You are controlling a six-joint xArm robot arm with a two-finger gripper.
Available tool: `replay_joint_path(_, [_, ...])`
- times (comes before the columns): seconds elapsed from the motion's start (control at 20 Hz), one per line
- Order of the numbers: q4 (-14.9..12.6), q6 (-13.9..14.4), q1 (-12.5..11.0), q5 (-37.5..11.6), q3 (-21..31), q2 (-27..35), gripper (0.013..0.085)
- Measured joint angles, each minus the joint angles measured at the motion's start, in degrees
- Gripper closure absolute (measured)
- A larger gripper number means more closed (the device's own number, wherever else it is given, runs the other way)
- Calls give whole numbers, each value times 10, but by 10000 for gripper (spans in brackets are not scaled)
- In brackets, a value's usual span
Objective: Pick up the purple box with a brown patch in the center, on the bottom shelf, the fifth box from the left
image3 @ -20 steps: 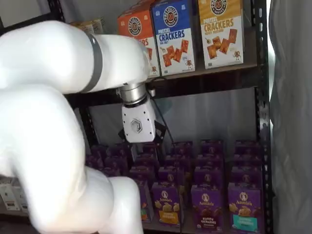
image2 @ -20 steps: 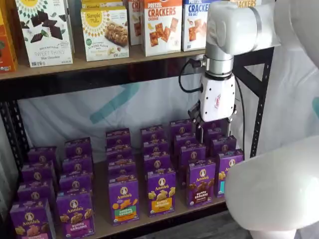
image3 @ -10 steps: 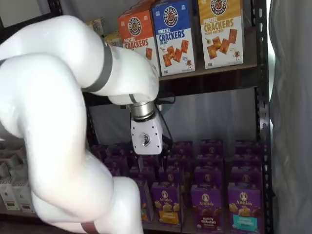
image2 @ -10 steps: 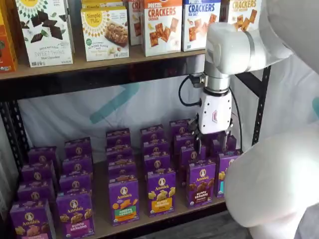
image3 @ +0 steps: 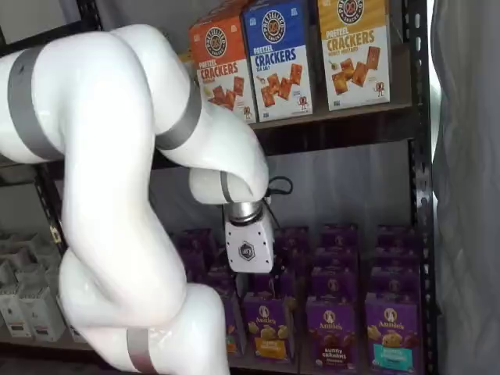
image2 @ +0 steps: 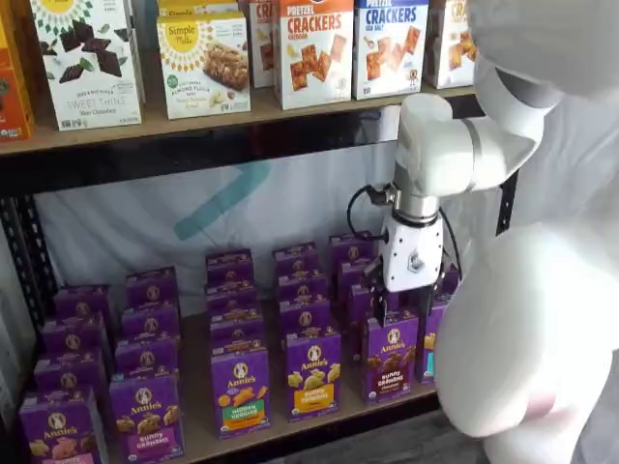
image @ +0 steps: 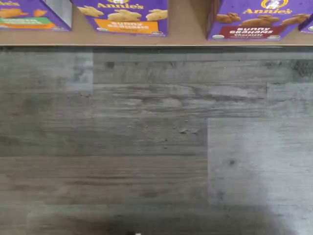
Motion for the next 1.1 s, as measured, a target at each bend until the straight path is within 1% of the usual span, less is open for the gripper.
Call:
replay_joint_path(0.2, [4, -13, -8, -71, -2, 77, 130])
replay_joint_path(0.3, [-3, -10, -10, -107, -6, 117, 130])
replay_joint_path(0.35, [-3, -13, -12, -127, -9, 139, 130])
replay_joint_path(0.55, [-9, -16, -19, -181, -21, 201, 130])
replay_joint_path(0.6, [-6, -20, -21, -199, -27, 222, 130])
replay_joint_path(0.7, [-4, -26, -24, -217, -40, 251, 130])
replay_joint_path(0.85, [-7, -28, -28, -238, -62, 292, 130])
replay_joint_path(1.0, [-21, -21, -34, -261, -87, 332, 130])
replay_joint_path(1.1, [-25, -21, -38, -271, -107, 358, 130])
